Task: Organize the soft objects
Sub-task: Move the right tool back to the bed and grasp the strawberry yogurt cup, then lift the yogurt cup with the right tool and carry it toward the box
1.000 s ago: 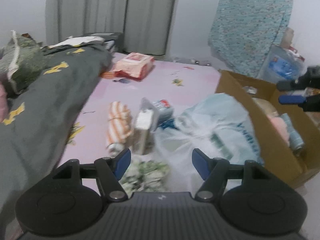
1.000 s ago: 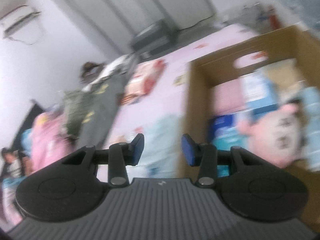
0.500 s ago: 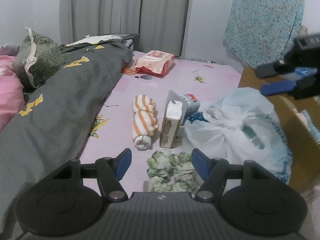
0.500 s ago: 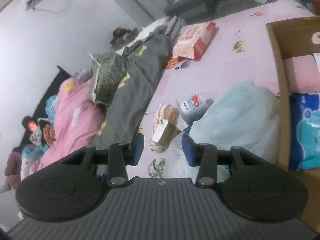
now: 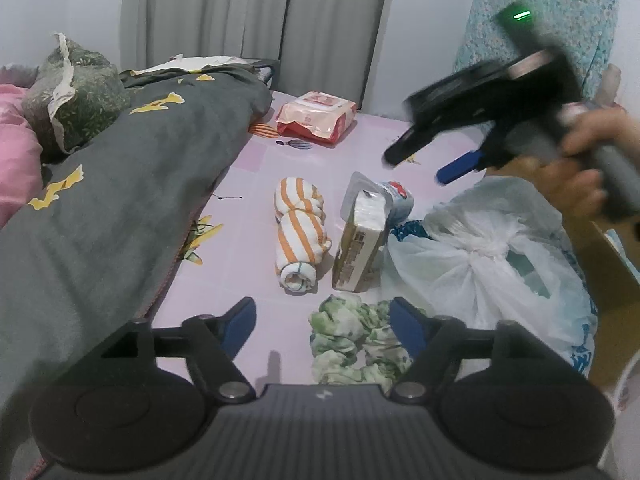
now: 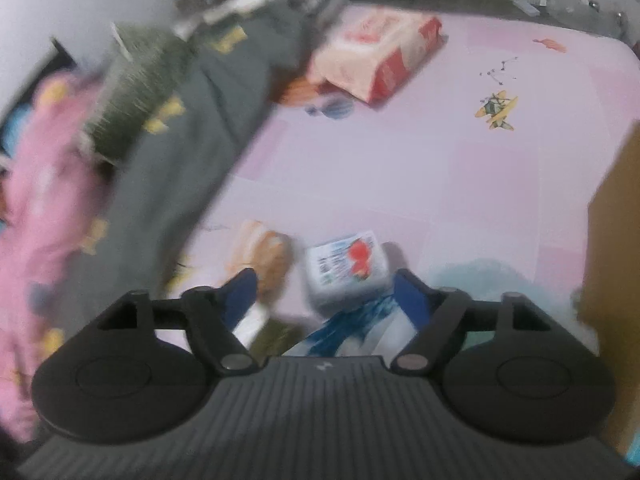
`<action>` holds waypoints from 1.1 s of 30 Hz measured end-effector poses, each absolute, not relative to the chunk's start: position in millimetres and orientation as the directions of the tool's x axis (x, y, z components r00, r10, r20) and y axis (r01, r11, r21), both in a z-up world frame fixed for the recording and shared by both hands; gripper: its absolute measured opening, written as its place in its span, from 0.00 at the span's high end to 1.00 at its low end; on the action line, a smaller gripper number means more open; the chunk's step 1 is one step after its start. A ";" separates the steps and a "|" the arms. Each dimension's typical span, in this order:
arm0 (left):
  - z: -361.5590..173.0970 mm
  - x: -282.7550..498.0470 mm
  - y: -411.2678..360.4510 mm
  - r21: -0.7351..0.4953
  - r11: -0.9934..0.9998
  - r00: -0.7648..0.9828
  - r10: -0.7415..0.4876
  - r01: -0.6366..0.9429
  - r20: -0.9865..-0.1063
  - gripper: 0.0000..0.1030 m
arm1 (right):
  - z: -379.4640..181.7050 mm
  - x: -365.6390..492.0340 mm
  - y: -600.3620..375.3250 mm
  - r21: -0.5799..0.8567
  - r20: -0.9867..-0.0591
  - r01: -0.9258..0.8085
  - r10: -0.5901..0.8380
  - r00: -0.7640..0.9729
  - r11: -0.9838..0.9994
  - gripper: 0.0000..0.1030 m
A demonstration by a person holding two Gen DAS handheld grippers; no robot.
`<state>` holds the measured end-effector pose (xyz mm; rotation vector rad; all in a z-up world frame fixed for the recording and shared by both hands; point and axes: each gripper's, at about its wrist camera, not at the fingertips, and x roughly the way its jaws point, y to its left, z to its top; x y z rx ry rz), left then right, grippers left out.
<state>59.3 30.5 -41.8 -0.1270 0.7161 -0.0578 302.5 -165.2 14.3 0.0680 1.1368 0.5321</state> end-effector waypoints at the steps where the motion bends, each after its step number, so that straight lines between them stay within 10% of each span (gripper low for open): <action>1: -41.8 58.5 32.2 -0.139 0.990 0.756 -0.095 0.005 -0.648 0.20 | 6.9 309.2 -158.2 0.293 -0.861 -0.368 0.411 0.300 0.883 0.23; 8: -44.3 55.2 41.5 -0.142 0.990 0.767 -0.085 -0.007 -0.636 0.13 | -33.6 334.9 -126.2 0.216 -0.914 -0.390 0.325 0.241 0.895 0.30; 22: -35.4 19.3 53.8 -0.173 0.983 0.821 -0.148 0.061 -0.551 0.04 | 9.0 312.7 -181.0 0.529 -0.760 -0.223 0.574 0.306 0.819 0.38; 33: -31.9 -15.2 63.2 -0.070 0.997 0.819 -0.010 -0.036 -0.574 0.03 | -16.2 241.8 -79.0 0.774 -0.616 -0.243 0.785 -0.072 0.585 0.38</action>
